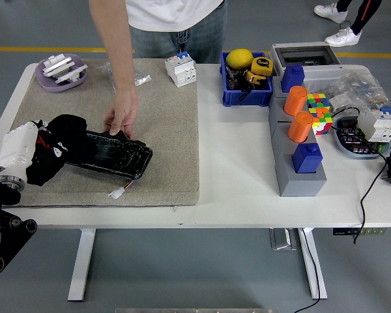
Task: Pick the rag up,wipe the panel,place it on the desk
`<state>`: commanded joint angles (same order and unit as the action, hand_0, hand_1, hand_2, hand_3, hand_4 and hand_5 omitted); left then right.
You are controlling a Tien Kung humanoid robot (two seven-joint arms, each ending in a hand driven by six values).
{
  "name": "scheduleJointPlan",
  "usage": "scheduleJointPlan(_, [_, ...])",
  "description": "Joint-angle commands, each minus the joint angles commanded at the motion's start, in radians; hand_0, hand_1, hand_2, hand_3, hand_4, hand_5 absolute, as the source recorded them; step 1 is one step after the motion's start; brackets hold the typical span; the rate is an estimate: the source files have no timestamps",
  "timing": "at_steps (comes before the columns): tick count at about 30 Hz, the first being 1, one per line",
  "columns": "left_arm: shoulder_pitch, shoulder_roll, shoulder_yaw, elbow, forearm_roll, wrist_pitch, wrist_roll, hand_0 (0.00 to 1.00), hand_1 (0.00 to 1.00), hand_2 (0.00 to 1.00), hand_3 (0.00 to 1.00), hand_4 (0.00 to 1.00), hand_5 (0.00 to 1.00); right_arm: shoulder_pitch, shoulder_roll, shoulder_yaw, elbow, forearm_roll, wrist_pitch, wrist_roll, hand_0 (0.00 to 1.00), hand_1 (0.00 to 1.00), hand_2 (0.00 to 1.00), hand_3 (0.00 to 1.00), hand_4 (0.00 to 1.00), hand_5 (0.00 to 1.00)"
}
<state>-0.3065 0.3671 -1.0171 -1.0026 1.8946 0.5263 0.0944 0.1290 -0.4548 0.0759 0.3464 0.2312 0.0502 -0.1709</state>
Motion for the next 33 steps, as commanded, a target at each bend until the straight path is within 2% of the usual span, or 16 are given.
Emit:
scheduleJointPlan(22, [-0.019, -0.022, 0.217, -0.197, 0.03, -0.024, 0.067, 0.189, 0.169, 0.477, 0.443, 0.144, 0.002, 0.001, -0.003, -0.002, -0.002, 0.001, 0.001, 0.001, 0.778, 0.66, 0.706, 0.668, 0.998, 0.525])
scheduleJointPlan(33, [-0.017, -0.032, 0.233, -0.208, 0.032, -0.02, 0.074, 0.189, 0.172, 0.476, 0.442, 0.146, 0.002, 0.0, -0.002, -0.002, -0.001, 0.0, 0.001, 0.0, 0.778, 0.66, 0.707, 0.668, 0.998, 0.526])
